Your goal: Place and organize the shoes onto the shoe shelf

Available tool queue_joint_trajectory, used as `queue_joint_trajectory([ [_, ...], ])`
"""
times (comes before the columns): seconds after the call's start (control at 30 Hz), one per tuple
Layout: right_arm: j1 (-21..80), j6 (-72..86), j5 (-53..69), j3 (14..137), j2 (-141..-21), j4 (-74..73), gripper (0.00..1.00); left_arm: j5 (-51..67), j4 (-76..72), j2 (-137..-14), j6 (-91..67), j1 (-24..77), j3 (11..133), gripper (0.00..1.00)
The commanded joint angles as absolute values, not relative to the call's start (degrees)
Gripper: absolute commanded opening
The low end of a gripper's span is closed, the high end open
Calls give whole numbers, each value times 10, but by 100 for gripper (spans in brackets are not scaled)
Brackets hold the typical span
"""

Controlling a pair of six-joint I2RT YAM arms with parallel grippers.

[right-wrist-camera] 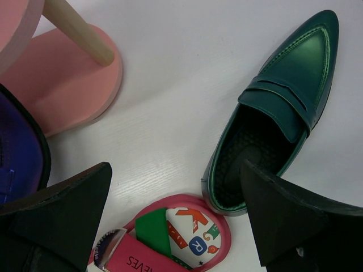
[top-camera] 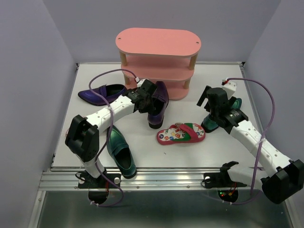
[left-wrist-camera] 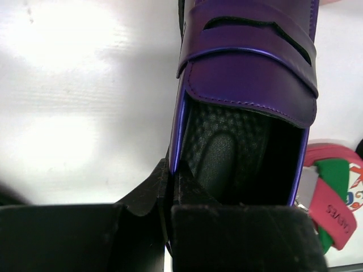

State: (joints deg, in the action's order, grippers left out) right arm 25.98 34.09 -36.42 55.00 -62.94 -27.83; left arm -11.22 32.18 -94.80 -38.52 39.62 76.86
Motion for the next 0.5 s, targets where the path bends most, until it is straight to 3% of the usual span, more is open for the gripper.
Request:
queue_joint_trajectory([
  [0.0,263,342,-371,548,-618,-260,100,-98,250,-962,-374,398,843,0],
  [0.47,263,358,-365,552,-599,-285,100,-117,189,-1056,-365,398,934,0],
])
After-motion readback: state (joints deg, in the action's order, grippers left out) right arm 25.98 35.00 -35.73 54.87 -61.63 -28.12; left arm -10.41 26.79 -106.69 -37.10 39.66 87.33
